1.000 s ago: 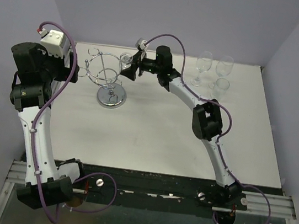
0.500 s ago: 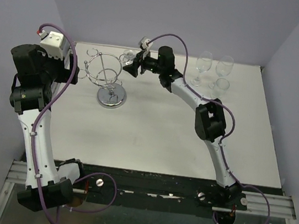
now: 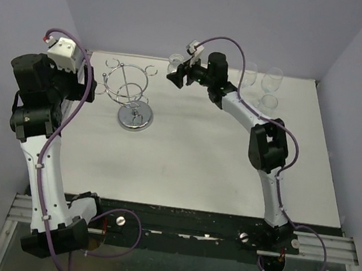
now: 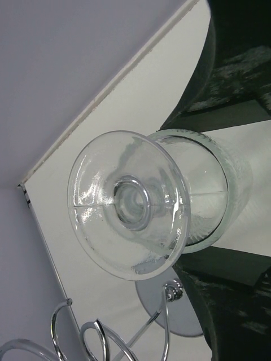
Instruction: Take the wine glass off the wine glass rack
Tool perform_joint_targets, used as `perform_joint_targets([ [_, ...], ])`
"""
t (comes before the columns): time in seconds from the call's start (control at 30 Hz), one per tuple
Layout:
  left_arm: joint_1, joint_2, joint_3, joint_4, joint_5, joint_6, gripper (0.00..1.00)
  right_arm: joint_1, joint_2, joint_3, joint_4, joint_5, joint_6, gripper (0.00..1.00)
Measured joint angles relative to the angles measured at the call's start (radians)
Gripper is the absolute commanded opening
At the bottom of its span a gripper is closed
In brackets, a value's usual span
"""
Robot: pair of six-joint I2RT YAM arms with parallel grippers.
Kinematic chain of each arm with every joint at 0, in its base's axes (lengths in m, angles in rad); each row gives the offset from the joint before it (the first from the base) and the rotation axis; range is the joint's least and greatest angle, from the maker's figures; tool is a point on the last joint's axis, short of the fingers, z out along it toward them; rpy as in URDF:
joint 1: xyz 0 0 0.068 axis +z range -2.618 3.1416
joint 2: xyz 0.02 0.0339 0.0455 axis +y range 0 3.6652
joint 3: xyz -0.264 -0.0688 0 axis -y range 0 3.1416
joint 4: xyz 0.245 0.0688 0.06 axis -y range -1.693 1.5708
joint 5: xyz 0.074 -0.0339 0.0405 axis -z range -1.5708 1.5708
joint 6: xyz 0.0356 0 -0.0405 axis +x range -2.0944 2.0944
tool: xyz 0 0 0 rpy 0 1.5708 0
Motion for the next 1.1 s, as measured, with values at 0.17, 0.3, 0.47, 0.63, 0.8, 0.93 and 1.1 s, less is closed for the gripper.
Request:
perform_joint_targets([
  [0.17, -0.061, 0.096, 0.117, 0.008, 0.006, 0.016, 0.99, -0.036, -0.164, -0.156, -0.022, -0.004, -0.019, 0.52],
  [0.3, -0.138, 0.109, 0.114, 0.069, 0.004, 0.026, 0.99, -0.064, -0.354, -0.307, -0.048, -0.022, -0.050, 0.51],
  [0.47, -0.213, 0.114, 0.114, 0.171, 0.017, 0.039, 0.99, -0.067, -0.613, -0.476, -0.119, -0.074, -0.100, 0.34],
  [0.63, -0.281, 0.152, 0.123, 0.269, 0.045, 0.055, 0.99, -0.065, -0.785, -0.555, -0.260, -0.103, -0.139, 0.01],
  [0.8, -0.470, 0.177, 0.080, 0.354, 0.071, 0.123, 0.99, -0.065, -0.928, -0.638, -0.419, -0.091, -0.162, 0.01],
  [0.93, -0.635, 0.162, -0.005, 0.371, 0.089, 0.224, 0.99, -0.065, -1.037, -0.718, -0.528, -0.086, -0.171, 0.01],
  [1.1, -0.845, 0.165, -0.033, 0.325, 0.044, 0.352, 0.99, -0.065, -1.108, -0.792, -0.612, -0.103, -0.167, 0.01],
])
